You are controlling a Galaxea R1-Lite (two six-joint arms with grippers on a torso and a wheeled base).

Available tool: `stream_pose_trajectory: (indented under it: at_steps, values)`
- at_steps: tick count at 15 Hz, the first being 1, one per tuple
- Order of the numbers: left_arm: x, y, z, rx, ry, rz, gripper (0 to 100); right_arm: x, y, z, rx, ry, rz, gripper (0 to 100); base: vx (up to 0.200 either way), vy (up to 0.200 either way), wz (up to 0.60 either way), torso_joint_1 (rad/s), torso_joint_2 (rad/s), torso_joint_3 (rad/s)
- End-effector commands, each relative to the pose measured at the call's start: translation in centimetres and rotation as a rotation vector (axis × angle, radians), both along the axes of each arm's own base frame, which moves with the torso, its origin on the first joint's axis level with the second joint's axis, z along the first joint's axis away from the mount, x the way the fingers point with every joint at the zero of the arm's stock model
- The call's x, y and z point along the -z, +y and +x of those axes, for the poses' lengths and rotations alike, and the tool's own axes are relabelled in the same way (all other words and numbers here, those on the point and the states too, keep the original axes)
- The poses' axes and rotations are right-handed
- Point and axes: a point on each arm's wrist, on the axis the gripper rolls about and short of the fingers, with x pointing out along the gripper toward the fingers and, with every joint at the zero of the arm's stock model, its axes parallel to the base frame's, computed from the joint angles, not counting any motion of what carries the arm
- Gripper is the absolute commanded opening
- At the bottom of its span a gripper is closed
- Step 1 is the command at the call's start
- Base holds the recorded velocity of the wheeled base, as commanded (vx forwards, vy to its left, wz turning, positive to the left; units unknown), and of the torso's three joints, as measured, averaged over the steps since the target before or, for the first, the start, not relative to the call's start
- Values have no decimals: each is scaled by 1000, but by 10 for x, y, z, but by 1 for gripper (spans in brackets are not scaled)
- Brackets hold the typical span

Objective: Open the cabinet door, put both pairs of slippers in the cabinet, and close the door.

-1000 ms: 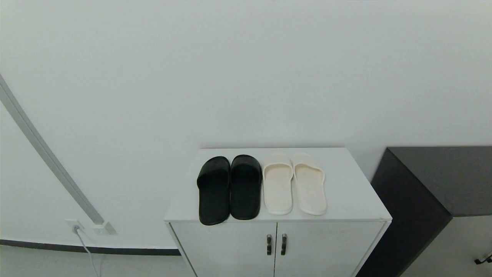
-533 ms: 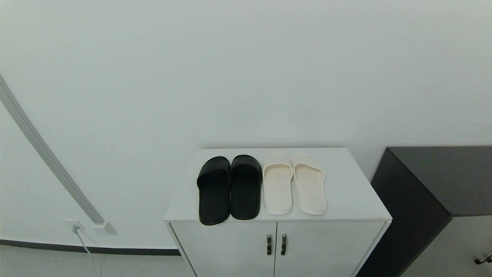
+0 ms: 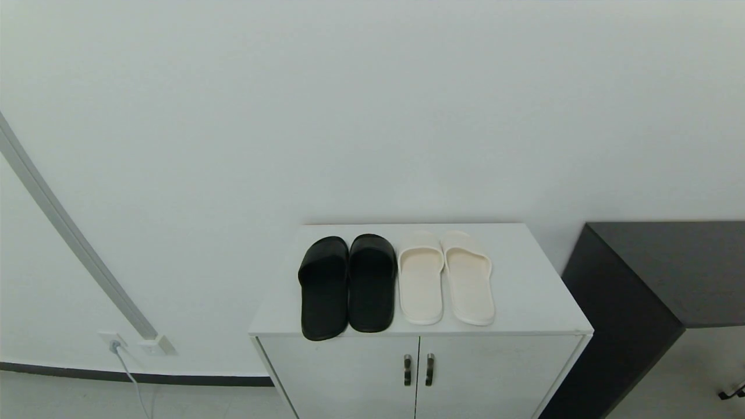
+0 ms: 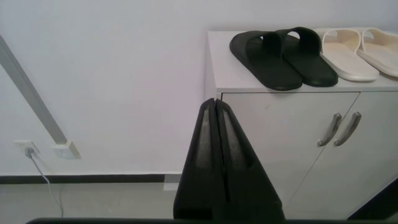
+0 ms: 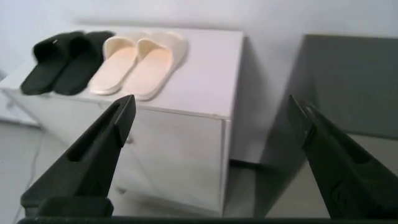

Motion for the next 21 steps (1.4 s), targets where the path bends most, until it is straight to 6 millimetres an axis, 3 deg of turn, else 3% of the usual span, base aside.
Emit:
stream_pose_trajectory:
  at_steps: [1, 2, 3, 6, 9, 13, 21]
  values:
    - [0, 0, 0, 0, 0, 0, 0, -1, 32, 54, -116, 143, -44, 100, 0, 0, 0, 0, 0, 0]
    - [0, 0, 0, -2, 0, 0, 0, -9, 56, 65, -130, 163, -25, 100, 0, 0, 0, 0, 0, 0]
    - [0, 0, 0, 0, 0, -2, 0, -18, 94, 72, -129, 183, 22, 100, 0, 0, 0, 0, 0, 0]
    - [0, 0, 0, 0, 1, -2, 0, -22, 146, 93, -110, 212, 53, 100, 0, 0, 0, 0, 0, 0]
    - [0, 0, 0, 0, 3, -2, 0, -22, 172, 115, -98, 231, 75, 100, 0, 0, 0, 0, 0, 0]
    - [0, 0, 0, 0, 1, -2, 0, 16, 212, 156, 51, 239, 9, 100, 0, 0, 0, 0, 0, 0]
    - [0, 0, 0, 0, 1, 0, 0, 77, 249, 225, 126, 110, 16, 100, 0, 0, 0, 0, 0, 0]
